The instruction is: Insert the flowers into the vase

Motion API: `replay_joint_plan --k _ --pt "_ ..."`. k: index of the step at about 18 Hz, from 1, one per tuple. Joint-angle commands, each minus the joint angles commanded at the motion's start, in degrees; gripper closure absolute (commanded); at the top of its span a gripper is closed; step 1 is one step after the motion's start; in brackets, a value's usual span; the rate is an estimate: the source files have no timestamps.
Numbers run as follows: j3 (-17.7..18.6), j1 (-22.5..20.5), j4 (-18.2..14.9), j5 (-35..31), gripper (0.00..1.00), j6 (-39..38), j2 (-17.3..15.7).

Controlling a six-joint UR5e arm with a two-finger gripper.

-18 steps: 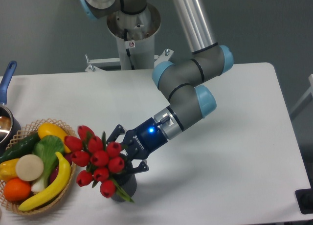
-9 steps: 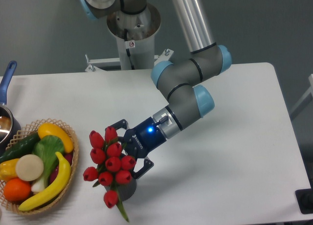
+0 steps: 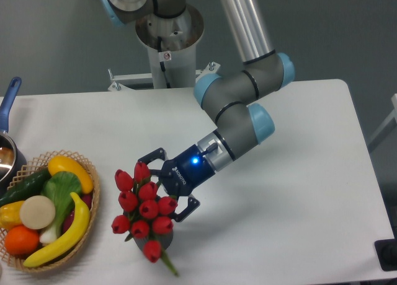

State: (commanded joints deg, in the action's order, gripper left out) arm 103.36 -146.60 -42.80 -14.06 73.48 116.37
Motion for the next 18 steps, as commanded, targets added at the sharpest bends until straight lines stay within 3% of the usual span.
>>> replay_joint_plan --k 10,18 --pt "0.0 -1.67 0.0 -0.09 0.0 -2.02 -0.53" --pt "1.5 -8.16 -0.18 -1.84 0.0 -3.95 -2.37"
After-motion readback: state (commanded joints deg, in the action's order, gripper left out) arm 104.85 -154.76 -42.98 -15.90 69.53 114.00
